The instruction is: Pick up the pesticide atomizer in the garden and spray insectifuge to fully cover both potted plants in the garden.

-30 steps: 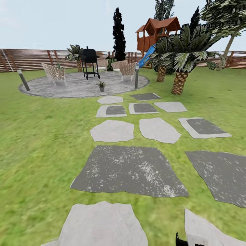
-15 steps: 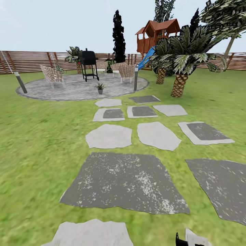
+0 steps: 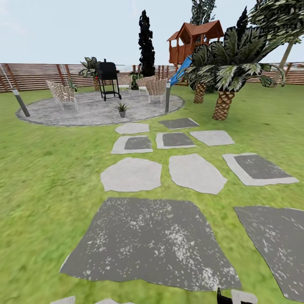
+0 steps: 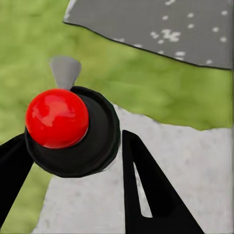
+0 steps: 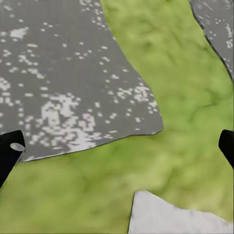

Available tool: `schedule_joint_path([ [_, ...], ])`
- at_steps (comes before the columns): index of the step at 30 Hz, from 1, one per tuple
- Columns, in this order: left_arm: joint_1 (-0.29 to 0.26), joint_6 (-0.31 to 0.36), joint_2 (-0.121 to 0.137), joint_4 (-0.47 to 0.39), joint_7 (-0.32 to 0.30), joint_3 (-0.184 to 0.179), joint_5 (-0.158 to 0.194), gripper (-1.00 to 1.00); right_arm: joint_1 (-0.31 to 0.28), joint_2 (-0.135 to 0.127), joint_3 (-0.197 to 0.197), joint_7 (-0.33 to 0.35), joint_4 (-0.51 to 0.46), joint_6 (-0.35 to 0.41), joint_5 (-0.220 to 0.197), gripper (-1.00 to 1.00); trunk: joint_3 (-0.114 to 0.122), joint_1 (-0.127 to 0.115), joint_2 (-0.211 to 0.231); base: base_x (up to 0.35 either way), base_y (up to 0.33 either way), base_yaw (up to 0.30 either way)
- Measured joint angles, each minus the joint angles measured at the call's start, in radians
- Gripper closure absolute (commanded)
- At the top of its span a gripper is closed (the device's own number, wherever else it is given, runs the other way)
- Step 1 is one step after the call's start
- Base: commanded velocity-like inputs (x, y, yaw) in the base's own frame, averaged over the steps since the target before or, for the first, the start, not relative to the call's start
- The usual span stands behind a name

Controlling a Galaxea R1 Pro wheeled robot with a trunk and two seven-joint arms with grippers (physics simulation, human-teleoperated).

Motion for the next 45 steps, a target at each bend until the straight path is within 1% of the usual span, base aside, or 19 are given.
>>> schedule_joint_path([
  [45, 0.0, 0.0, 0.002, 0.0, 0.0, 0.0, 0.0, 1.0, 0.0, 0.0, 0.0, 0.0, 0.0, 0.0, 0.0, -1.0, 0.0, 0.0, 0.0, 0.34, 0.0, 0.0],
])
